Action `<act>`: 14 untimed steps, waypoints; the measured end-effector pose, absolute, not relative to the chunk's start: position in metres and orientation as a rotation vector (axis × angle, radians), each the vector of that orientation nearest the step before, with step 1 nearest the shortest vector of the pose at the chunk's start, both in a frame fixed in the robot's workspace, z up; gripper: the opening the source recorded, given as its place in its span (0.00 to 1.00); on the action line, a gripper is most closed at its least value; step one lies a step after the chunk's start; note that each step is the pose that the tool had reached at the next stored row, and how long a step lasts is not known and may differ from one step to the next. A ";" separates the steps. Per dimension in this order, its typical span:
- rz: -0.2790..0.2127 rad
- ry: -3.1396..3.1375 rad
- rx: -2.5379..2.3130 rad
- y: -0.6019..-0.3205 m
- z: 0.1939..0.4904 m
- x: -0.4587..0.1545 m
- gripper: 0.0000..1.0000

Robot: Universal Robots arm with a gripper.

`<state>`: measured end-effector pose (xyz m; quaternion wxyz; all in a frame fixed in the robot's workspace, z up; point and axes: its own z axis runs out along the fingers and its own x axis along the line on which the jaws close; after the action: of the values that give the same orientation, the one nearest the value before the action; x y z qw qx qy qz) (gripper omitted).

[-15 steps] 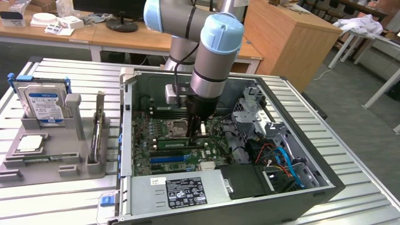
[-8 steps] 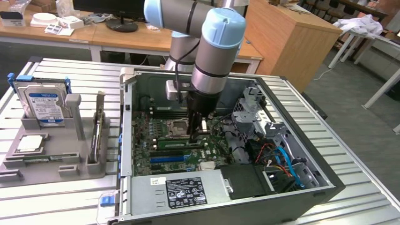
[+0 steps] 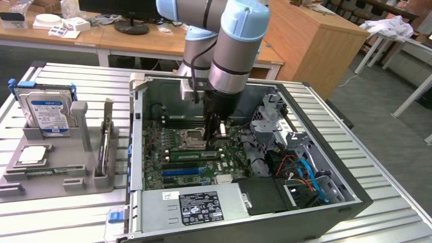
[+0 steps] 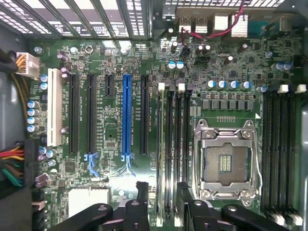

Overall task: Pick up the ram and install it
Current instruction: 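Insert the ram into the slot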

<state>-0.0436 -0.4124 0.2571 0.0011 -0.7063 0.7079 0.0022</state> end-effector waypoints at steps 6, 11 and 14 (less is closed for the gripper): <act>0.007 2.222 -2.217 -0.412 0.267 -0.044 0.37; 0.007 2.222 -2.217 -0.412 0.273 -0.044 0.37; 0.007 2.223 -2.217 -0.412 0.277 -0.044 0.37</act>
<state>-0.0435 -0.4124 0.2767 0.0010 -0.7063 0.7079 0.0022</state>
